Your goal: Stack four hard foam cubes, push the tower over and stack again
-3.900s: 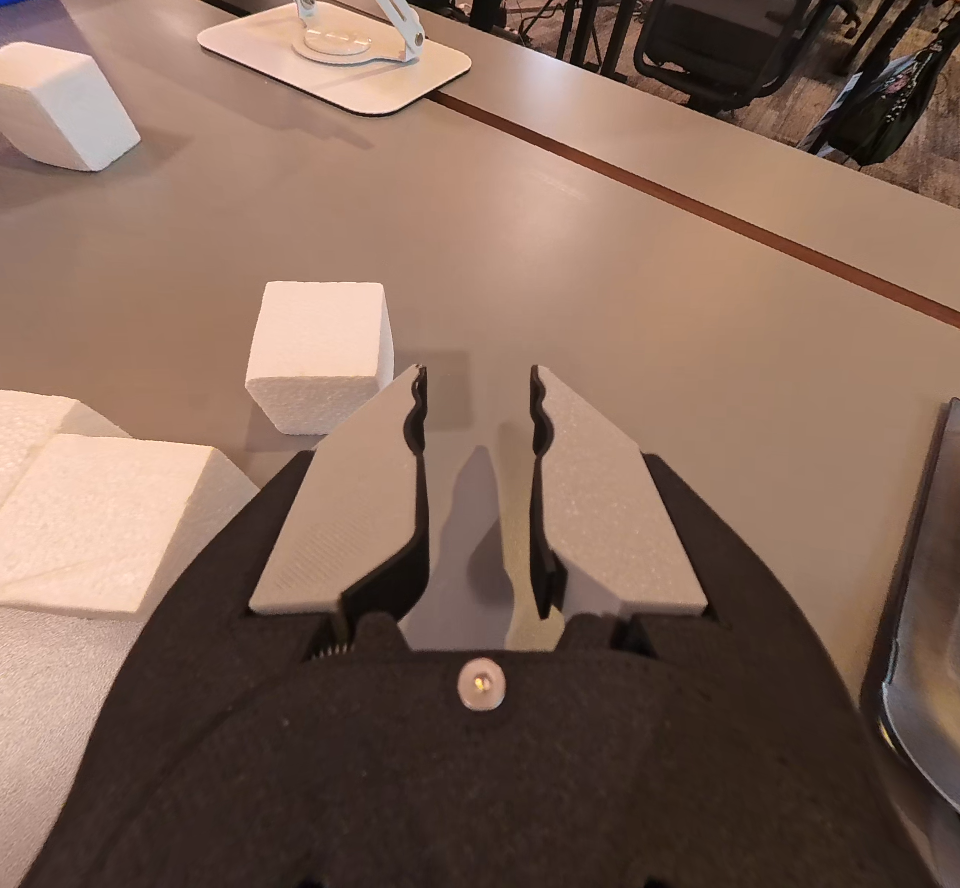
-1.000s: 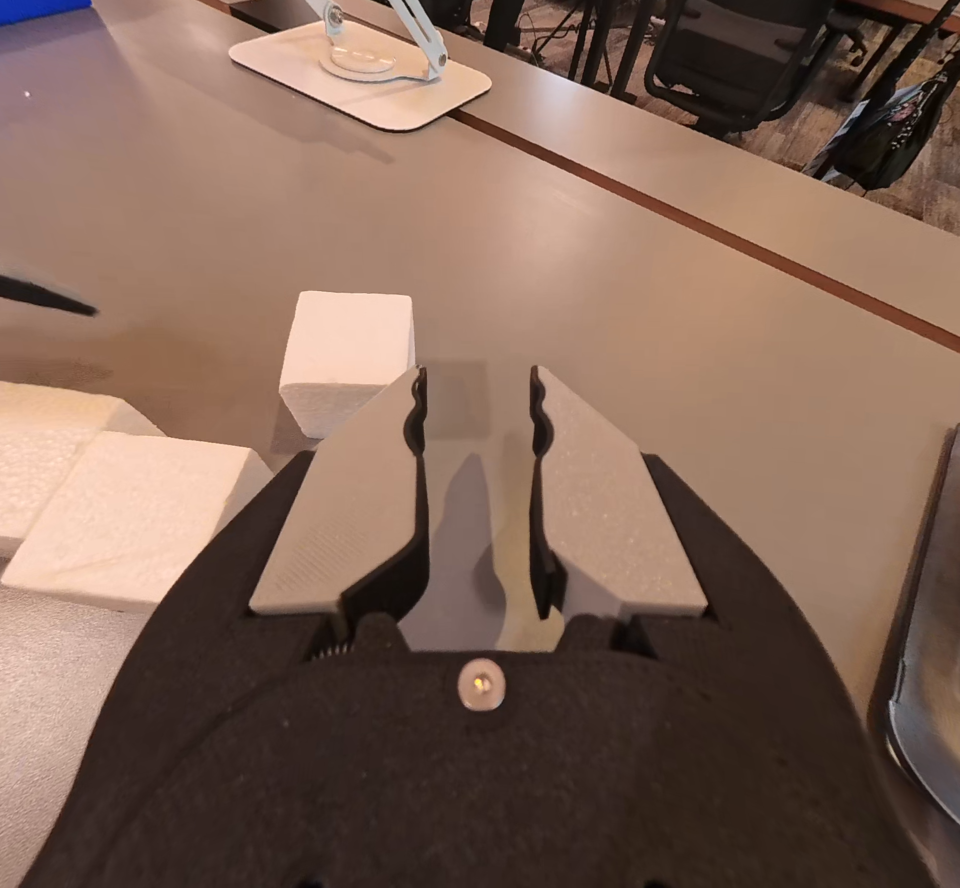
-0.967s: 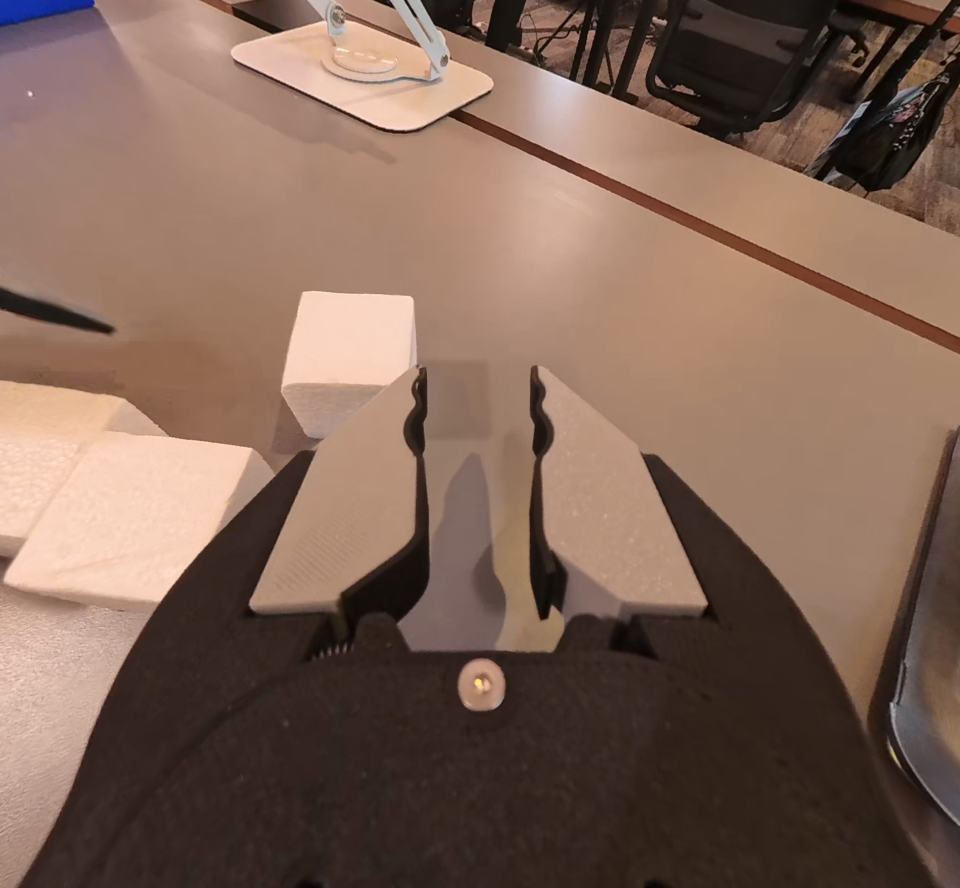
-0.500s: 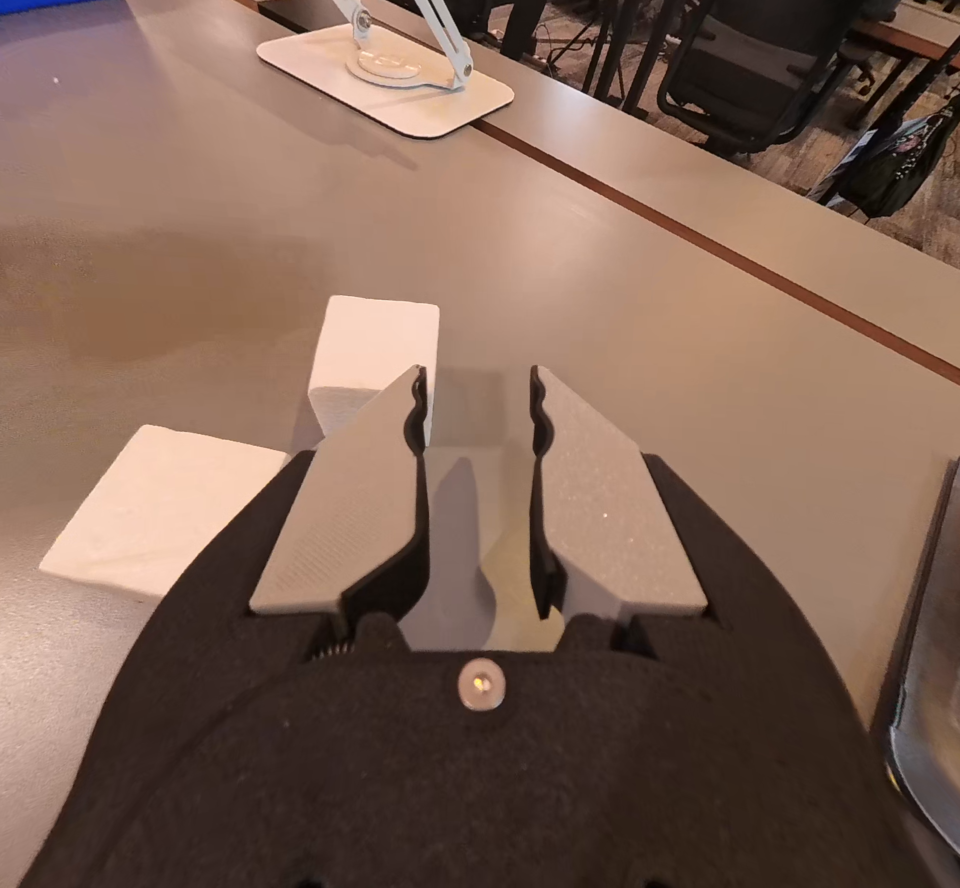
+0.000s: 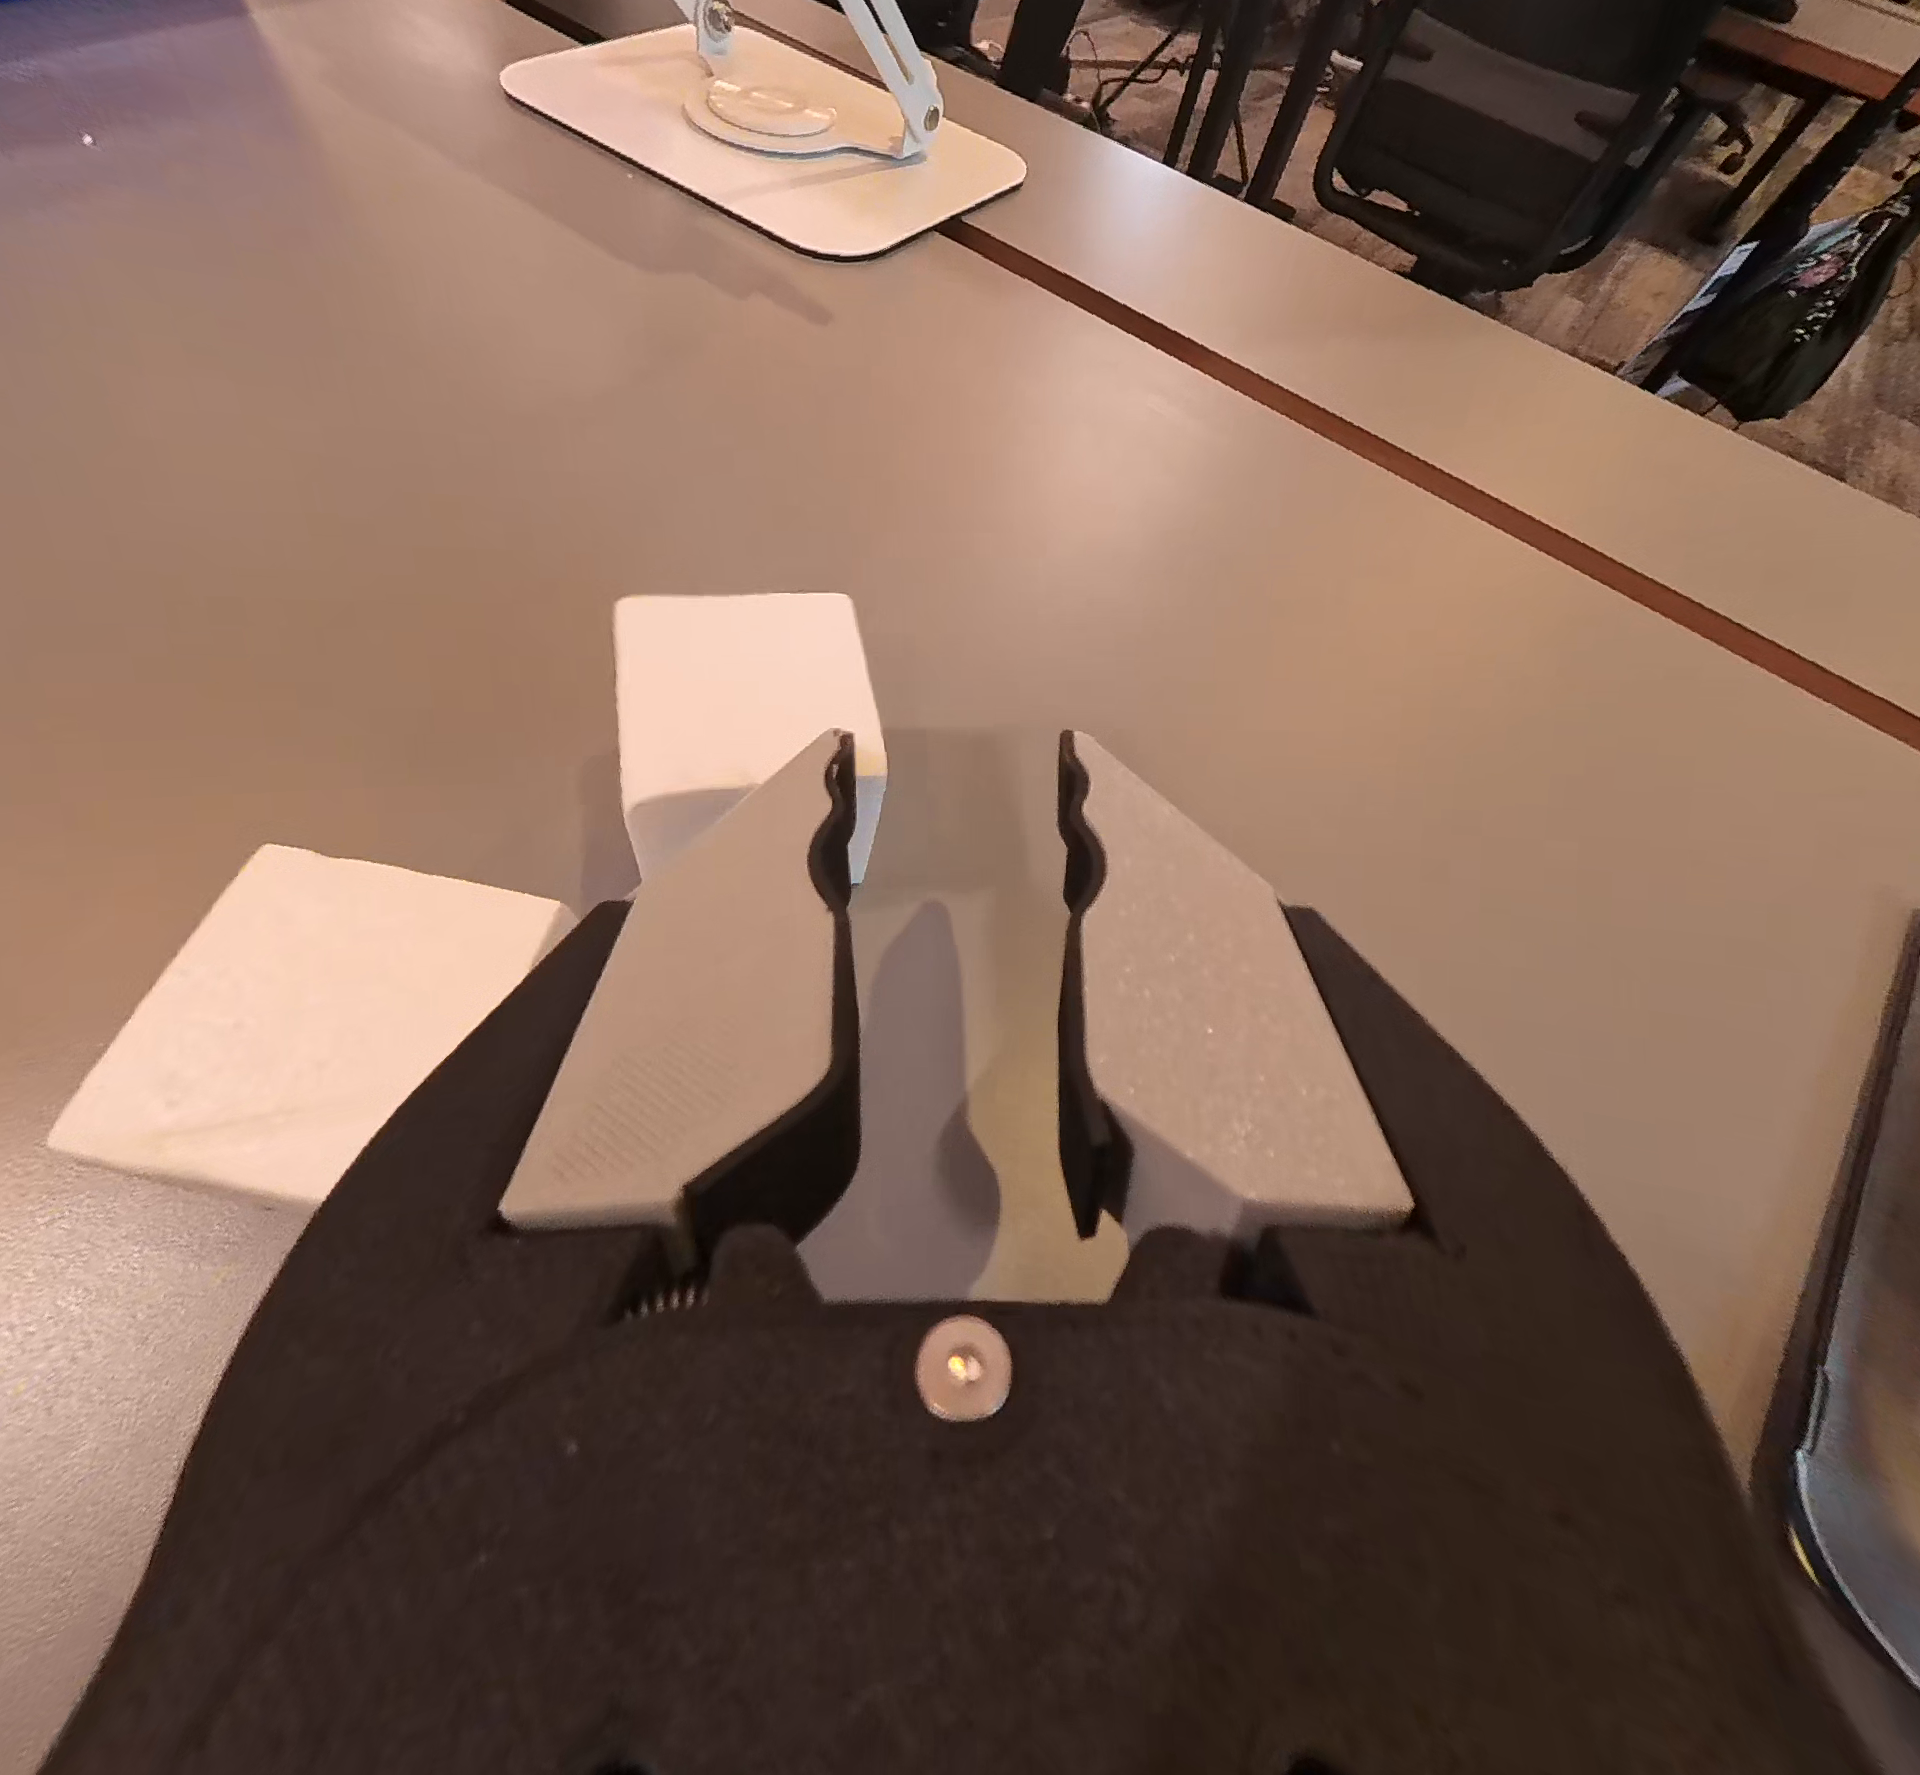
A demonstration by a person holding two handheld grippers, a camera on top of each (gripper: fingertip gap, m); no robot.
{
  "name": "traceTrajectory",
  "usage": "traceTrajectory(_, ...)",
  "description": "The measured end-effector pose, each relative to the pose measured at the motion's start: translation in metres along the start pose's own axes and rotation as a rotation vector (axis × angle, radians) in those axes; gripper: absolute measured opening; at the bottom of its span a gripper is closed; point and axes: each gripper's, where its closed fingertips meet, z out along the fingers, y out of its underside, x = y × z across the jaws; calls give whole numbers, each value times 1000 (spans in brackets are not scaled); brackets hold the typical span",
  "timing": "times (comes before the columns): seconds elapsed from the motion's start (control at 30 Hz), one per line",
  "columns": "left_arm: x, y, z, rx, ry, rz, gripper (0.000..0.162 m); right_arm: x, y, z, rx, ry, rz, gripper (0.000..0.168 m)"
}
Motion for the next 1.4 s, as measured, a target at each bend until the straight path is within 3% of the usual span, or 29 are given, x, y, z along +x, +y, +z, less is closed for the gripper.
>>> traceTrajectory(0.07,29,-6,-4,35,59,34,90,0,0,0,1,-6,11,36)
traceTrajectory(0.2,142,9,-13,29,318,172,90,-1,0,0,1,-7,5,36)
traceTrajectory(0.33,283,68,-29,-65,661,326,98,0,0,0,-3,4,0,37)
traceTrajectory(0.47,400,144,-38,-153,846,467,97,5,-2,-3,8,20,13,36)
traceTrajectory(0.57,461,187,-29,-180,856,599,104,14,-5,-8,26,50,32,37)
traceTrajectory(0.7,515,208,-17,-180,867,675,104,25,-8,-14,50,66,81,37)
traceTrajectory(0.77,527,211,-7,-176,842,721,92,28,-11,-17,63,71,96,37)
traceTrajectory(0.8,528,215,-3,-192,831,756,58,30,-12,-18,70,73,100,37)
traceTrajectory(0.93,519,207,-5,-182,823,756,56,33,-16,-23,92,75,111,37)
traceTrajectory(1.07,454,150,-9,-49,675,694,56,33,-18,-24,100,69,116,37)
traceTrajectory(1.27,245,13,-18,144,280,414,56,26,-18,-21,90,59,90,37)
traceTrajectory(1.33,158,-15,-18,147,136,324,57,23,-16,-19,79,56,77,37)
traceTrajectory(1.4,83,-21,-9,73,46,245,57,19,-14,-16,69,48,65,37)
